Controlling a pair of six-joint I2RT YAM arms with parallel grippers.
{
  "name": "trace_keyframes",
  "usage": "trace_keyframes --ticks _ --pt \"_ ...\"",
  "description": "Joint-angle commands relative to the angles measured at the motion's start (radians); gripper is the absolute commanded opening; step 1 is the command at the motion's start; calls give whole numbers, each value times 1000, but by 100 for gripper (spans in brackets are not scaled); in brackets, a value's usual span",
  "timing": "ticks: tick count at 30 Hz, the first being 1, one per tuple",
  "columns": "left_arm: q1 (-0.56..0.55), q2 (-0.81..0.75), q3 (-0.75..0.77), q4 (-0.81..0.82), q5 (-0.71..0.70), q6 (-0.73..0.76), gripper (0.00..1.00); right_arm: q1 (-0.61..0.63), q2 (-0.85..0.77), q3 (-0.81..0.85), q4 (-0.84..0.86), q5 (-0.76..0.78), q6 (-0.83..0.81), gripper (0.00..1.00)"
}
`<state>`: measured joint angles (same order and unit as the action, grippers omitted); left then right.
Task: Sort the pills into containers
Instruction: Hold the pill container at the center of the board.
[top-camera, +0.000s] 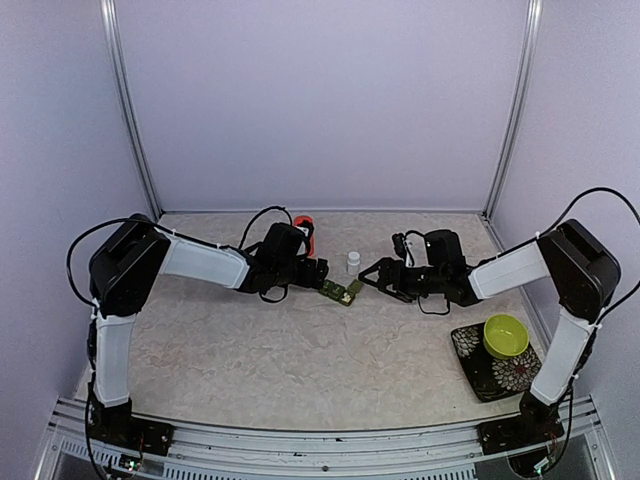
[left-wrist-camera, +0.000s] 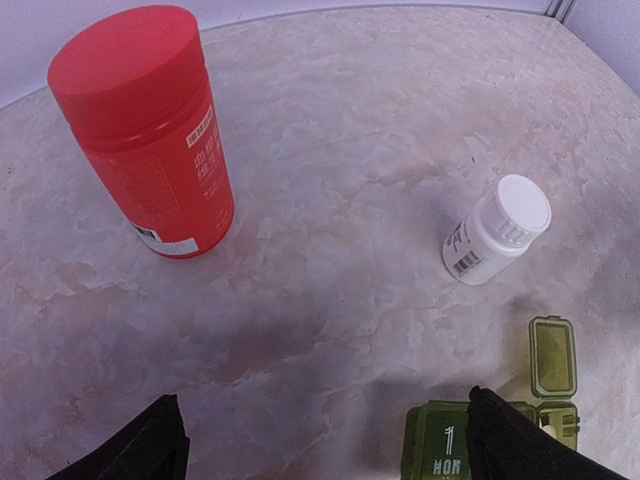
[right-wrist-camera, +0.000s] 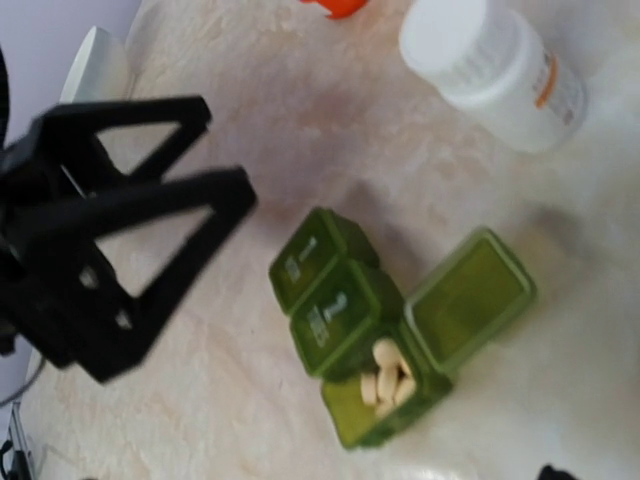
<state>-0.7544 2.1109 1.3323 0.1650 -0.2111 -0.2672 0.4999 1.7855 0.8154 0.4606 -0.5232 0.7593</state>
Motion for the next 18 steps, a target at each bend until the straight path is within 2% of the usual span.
trace_keyframes --ticks 1,18 --pt "-6 34 17 31 42 3 93 -4 42 62 18 -2 -7 93" --pt "-38 61 -3 50 88 2 90 -4 198 179 -8 5 10 92"
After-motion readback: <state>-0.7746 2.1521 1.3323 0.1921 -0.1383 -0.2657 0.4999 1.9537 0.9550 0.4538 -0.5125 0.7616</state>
